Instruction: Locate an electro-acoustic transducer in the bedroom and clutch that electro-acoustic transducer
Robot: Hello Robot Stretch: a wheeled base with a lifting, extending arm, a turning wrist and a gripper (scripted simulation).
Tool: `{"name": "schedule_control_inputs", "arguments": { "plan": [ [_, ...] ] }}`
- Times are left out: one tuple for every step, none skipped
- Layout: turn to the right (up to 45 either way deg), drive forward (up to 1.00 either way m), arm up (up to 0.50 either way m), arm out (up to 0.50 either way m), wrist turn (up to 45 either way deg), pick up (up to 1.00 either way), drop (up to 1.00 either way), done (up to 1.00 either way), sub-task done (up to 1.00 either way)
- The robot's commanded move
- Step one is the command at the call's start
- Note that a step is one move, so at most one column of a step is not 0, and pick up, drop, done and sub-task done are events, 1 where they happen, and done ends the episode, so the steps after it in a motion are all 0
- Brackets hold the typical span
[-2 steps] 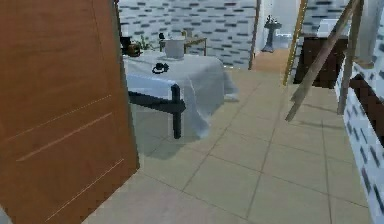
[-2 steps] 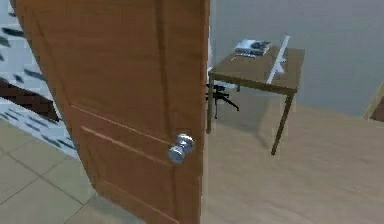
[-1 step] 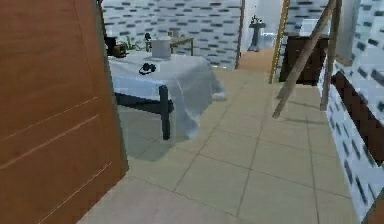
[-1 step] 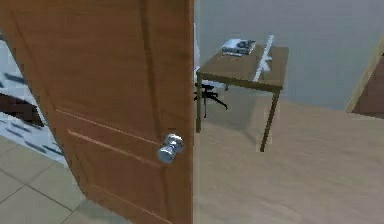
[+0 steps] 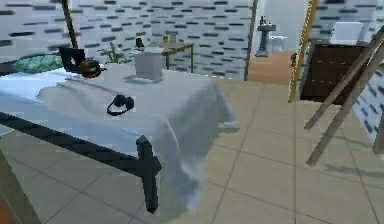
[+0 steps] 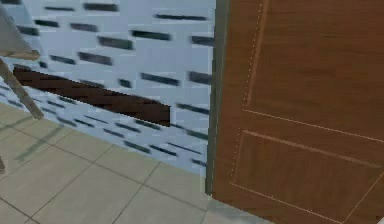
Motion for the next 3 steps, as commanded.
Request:
{"name": "schedule_control_inputs", "arguments": {
  "plan": [
    [0.0, 0.6, 0.0, 0.0, 0.0, 0.0, 0.0, 0.0, 0.0],
    [-45.0, 0.0, 0.0, 0.0, 0.0, 0.0, 0.0, 0.0, 0.0],
    [-45.0, 0.0, 0.0, 0.0, 0.0, 0.0, 0.0, 0.0, 0.0]
  ]
}}
